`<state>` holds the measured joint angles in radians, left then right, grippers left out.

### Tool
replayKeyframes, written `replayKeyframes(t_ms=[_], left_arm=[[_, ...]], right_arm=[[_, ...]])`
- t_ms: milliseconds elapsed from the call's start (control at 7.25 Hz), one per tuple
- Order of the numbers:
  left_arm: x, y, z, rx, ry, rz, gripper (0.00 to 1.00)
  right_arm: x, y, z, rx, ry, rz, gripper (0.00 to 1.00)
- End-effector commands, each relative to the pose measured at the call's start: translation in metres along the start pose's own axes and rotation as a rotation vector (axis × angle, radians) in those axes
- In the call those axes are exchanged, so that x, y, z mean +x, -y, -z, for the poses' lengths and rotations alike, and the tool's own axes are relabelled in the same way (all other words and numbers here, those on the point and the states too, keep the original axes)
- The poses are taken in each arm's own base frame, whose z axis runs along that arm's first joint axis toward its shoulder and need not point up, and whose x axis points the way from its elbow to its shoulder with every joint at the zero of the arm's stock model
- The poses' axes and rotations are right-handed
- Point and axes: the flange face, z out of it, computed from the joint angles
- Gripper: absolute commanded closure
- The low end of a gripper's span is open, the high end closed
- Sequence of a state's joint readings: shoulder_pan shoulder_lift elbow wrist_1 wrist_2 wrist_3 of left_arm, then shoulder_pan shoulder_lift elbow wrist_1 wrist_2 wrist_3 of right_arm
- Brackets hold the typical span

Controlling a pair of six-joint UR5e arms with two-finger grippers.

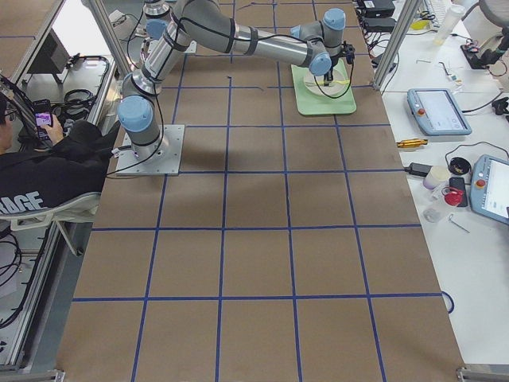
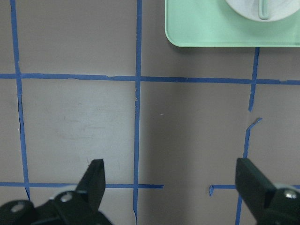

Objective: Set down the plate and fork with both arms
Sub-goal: 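Move the fork beside the plate and lower it onto the tray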

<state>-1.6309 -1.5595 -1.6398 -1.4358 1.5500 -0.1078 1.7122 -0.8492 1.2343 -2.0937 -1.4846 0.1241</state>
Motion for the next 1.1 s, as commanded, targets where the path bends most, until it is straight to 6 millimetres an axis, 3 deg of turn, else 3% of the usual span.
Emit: replayKeyframes(t_ms=[0,414,552,690,828,966], left_arm=[[0.001,0.000,0.000,-0.001,0.001,0.001,0.00],[0.001,0.000,0.000,-0.001,-0.001,0.003,0.00],[0.001,0.000,0.000,-0.001,0.001,0.001,0.00],[0.001,0.000,0.000,-0.001,0.001,0.001,0.00],[0.001,0.000,0.000,-0.001,-0.001,0.001,0.00],[0.001,0.000,0.000,-0.001,0.001,0.001,0.00]], right_arm=[[0.033,-0.006,-0.016,-0.037,0.002,0.039,0.79],[0.038,-0.027,-0.050,-0.057,-0.002,0.039,0.78],[0.037,-0.027,-0.047,-0.051,0.000,0.039,0.50],[0.033,-0.028,-0.046,-0.053,0.040,0.048,0.00],[0.033,-0.029,-0.038,-0.045,0.041,0.074,0.00],[0.032,-0.033,0.003,-0.014,0.030,0.095,0.00]])
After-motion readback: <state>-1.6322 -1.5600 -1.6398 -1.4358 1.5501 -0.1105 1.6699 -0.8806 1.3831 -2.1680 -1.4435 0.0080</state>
